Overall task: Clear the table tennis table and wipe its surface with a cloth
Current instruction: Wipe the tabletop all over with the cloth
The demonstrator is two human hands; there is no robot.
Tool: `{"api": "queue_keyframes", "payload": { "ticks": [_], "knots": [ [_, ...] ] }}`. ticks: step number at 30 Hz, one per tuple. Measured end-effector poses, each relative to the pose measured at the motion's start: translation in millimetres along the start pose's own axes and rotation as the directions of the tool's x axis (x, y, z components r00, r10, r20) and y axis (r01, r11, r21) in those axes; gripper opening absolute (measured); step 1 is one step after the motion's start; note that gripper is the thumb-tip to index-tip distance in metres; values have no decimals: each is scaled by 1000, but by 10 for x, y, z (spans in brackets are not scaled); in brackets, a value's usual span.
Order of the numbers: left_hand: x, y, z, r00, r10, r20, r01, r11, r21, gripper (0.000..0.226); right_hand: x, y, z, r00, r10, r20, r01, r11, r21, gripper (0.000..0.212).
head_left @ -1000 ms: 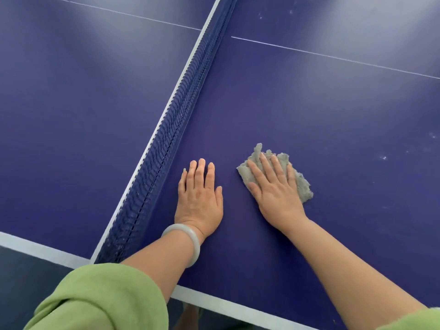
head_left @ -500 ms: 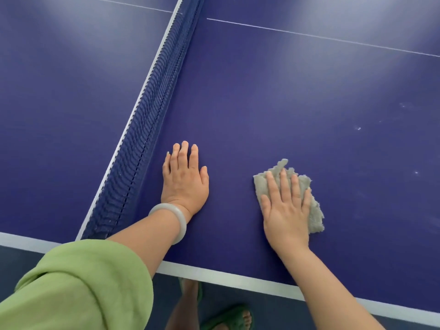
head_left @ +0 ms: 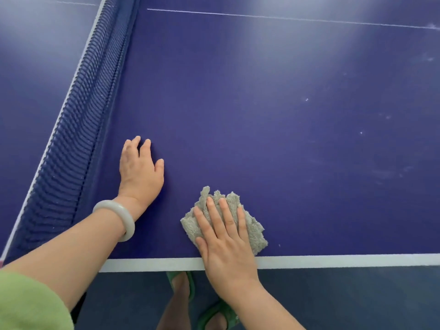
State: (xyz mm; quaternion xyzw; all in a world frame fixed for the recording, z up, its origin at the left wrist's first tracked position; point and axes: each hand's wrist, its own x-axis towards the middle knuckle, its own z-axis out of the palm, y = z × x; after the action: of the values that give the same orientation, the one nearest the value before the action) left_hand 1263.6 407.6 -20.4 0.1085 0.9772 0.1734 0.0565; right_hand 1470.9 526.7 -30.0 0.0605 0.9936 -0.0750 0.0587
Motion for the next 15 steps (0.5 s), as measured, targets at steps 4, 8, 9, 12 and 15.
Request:
{"api": "queue_keyframes", "payload": {
  "ticks": [4,8,9,12,15],
  "knots": [
    [-210,622,134,975,220,35,-218,974,-67,54,-47,49,-31,1000,1,-6,-1,1000,7,53],
    [-410,1189,487,977,183,109,-185,983,11,66,-385,593,-37,994,-105,-3,105,994,-8,52],
    [-447,1255,567,983,156,95,-163,984,76,70,-489,826,-60,992,-123,0,123,992,-13,52],
    [-511,1325,702,992,125,32,-129,969,208,78,-638,1595,-195,998,-59,3,59,998,-37,50],
    [-519,1338,717,992,126,31,-129,964,232,77,-511,2021,-294,945,327,-21,-326,944,56,53]
  ]
}}
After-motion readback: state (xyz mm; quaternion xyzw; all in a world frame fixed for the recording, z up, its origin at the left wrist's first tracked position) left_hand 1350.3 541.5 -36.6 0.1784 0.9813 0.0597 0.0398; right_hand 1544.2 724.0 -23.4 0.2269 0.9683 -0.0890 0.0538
